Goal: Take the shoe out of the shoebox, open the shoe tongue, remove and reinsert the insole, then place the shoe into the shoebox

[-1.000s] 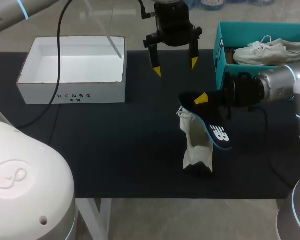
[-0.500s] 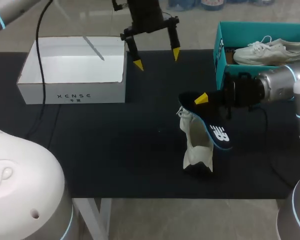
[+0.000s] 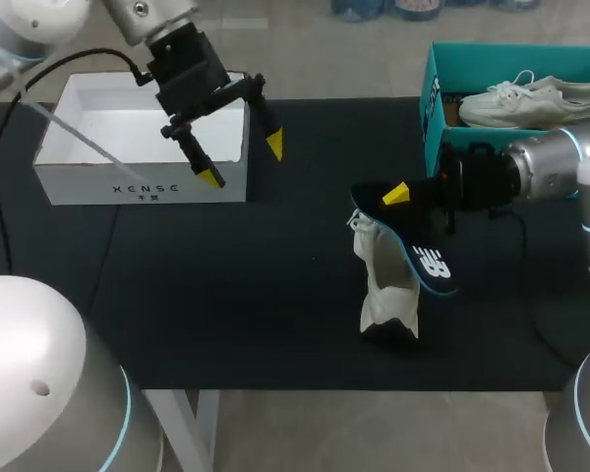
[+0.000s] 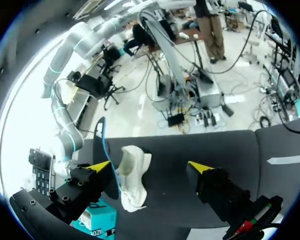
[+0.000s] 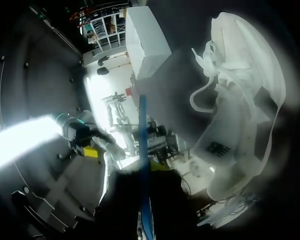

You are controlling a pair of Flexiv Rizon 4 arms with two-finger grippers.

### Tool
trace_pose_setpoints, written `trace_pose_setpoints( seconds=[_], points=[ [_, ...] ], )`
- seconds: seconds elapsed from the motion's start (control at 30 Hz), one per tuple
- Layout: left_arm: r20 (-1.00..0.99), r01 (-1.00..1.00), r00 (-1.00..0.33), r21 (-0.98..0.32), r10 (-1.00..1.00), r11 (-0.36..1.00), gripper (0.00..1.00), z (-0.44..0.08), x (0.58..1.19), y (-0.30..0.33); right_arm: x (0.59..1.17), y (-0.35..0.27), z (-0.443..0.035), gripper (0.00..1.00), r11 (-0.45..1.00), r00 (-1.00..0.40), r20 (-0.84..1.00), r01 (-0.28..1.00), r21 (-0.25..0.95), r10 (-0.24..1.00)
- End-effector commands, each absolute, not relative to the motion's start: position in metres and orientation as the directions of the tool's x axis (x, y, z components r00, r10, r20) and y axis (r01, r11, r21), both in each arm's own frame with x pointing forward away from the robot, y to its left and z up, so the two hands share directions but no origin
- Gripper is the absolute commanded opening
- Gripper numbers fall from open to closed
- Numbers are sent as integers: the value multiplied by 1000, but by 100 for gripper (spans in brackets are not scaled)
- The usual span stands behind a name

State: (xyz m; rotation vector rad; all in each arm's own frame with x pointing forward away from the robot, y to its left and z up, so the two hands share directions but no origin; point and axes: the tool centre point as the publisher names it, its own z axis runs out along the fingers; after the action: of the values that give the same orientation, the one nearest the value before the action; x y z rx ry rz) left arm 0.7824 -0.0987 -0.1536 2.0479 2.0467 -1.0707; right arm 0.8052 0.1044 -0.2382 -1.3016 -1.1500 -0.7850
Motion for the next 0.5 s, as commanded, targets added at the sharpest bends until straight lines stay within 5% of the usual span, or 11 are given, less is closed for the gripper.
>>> trace_pose_setpoints(
  seconds=[0.03, 0.5],
  points=[
    [-900, 919, -248, -335, 357, -206, 100, -166, 749, -70, 805, 105, -238, 0, 153, 290, 943, 937, -314, 160],
    [-884, 898, -275, -376, 377, -226, 100, -171, 732, -73, 805, 105, -238, 0, 153, 290, 943, 937, -314, 160]
  ],
)
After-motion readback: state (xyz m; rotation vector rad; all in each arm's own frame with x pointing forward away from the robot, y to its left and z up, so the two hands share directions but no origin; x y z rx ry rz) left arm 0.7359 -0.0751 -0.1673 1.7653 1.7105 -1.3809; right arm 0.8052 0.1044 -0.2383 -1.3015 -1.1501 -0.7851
